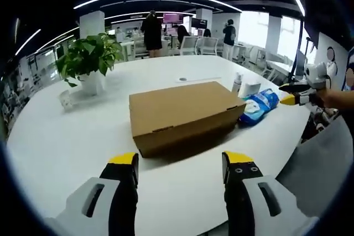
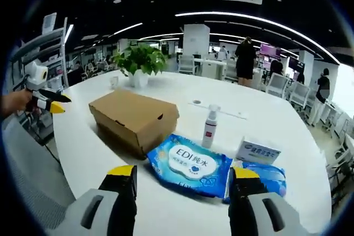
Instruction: Operate the shoe box by opening the lid, removing the specified soft item, and placing it in the target area until the item is outside and the box remains undamaged.
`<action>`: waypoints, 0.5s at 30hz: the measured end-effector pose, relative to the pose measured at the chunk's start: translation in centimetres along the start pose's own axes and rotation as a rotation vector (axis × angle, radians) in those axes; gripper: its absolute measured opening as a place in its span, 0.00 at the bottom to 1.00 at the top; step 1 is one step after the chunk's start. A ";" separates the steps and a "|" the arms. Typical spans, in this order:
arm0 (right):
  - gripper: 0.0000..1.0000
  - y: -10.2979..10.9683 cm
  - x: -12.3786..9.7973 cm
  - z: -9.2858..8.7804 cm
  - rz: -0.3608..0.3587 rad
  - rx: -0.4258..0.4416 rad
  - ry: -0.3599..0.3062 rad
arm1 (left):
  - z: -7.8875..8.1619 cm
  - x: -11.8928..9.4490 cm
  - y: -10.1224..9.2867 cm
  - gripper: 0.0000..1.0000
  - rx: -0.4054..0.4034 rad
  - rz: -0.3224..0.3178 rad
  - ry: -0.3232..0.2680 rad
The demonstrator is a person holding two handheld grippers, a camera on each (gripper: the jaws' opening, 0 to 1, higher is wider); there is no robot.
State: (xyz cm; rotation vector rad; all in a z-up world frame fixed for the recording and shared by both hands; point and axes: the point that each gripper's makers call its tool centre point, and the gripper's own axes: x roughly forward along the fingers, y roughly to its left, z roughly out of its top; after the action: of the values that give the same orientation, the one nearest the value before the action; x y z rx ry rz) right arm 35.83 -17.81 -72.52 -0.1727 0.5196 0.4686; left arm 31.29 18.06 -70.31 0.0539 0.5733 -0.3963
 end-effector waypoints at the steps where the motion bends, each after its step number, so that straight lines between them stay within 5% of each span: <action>1: 0.71 -0.1 -0.5 -0.3 -0.009 0.001 0.001 | 0.0 -0.2 -0.3 0.65 0.005 0.000 -0.004; 10: 0.88 0.4 -3.7 -2.4 -0.044 0.040 0.017 | -0.2 -2.2 -2.2 0.78 0.063 0.018 -0.053; 15: 0.91 0.8 -4.9 -3.2 -0.044 0.028 0.014 | -0.3 -3.3 -2.1 0.86 0.019 0.040 -0.094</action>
State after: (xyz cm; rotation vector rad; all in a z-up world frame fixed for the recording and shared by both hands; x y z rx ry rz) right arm 30.23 -19.86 -72.78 -0.1606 0.5346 0.4171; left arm 27.80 17.28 -68.64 0.0646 0.4754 -0.3637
